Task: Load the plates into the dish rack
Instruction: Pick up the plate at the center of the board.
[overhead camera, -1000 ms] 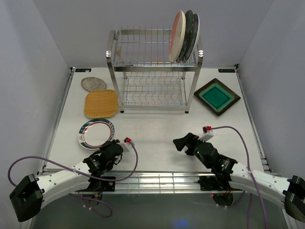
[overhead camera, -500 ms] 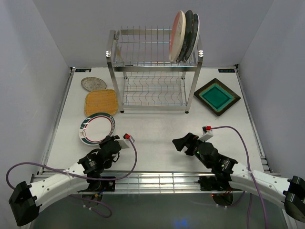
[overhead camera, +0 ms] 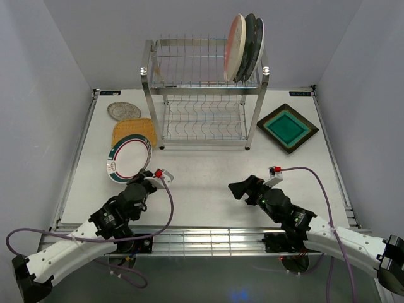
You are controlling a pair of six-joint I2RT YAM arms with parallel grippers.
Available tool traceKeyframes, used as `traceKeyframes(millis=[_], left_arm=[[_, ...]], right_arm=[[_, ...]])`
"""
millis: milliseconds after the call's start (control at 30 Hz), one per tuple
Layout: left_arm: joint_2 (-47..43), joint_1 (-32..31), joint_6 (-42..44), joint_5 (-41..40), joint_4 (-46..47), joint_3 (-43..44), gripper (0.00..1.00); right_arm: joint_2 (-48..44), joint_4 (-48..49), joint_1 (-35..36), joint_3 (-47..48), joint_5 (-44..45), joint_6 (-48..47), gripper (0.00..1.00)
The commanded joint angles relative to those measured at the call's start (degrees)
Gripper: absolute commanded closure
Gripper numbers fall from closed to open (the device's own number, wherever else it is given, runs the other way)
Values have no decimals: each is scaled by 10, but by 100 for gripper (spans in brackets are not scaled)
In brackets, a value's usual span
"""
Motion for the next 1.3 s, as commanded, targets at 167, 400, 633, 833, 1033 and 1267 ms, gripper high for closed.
traceKeyframes(millis=[167, 400, 633, 833, 1033, 1267], left_arm=[[-89, -1, 58, 3, 58, 60, 100], [-76, -2, 67, 31, 62, 119, 100], [-44, -1, 71, 43, 73, 215, 100], [4, -2, 93, 59, 103, 291, 100], [57, -2, 90, 81, 124, 362, 100], [124, -1, 22, 139, 100, 464, 100]], right_arm=[[7, 13, 2, 6, -3, 3, 2], [12, 17, 2, 9, -5, 3, 2], [14, 17, 2, 13, -5, 1, 2], [15, 10, 2, 26, 0, -6, 2], [21, 11, 2, 28, 4, -9, 2], [23, 17, 2, 32, 11, -14, 2]])
